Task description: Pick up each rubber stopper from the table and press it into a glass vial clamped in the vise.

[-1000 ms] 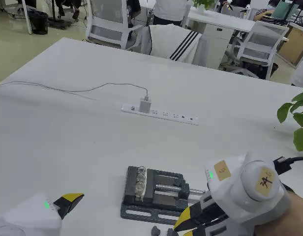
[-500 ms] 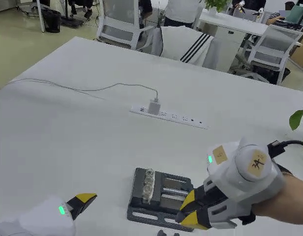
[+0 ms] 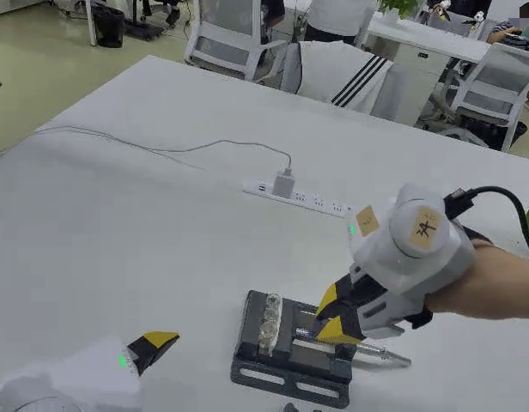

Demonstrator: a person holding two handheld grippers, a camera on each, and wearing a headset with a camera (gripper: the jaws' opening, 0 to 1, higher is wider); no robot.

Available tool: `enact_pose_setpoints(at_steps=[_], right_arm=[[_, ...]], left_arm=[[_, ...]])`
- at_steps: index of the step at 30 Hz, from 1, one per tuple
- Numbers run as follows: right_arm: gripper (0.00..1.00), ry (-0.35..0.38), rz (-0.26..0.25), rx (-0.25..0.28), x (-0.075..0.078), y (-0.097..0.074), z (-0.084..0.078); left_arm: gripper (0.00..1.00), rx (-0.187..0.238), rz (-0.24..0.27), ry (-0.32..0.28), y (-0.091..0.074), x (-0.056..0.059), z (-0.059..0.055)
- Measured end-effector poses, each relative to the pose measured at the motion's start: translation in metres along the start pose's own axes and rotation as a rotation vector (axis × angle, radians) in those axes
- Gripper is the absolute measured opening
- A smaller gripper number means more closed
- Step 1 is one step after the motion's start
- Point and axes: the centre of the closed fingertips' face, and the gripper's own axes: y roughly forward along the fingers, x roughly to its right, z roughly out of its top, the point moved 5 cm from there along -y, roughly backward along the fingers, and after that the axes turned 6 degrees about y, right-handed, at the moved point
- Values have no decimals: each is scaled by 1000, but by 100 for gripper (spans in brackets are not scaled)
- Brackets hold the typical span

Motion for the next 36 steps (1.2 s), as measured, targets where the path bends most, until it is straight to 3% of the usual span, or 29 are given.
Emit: enact_pose_setpoints(at_steps=[9,19,36], right_arm=[[7,-68,6,-59,30,5,11],[7,-131,18,-118,52,18,19],[7,-136,51,-185,65,48,19]], left_arm=[[96,-2,-15,-2,5,2,-1],[95,-18,-26,3,9,0,-1],[95,-30,-15,-16,11,-4,-4]])
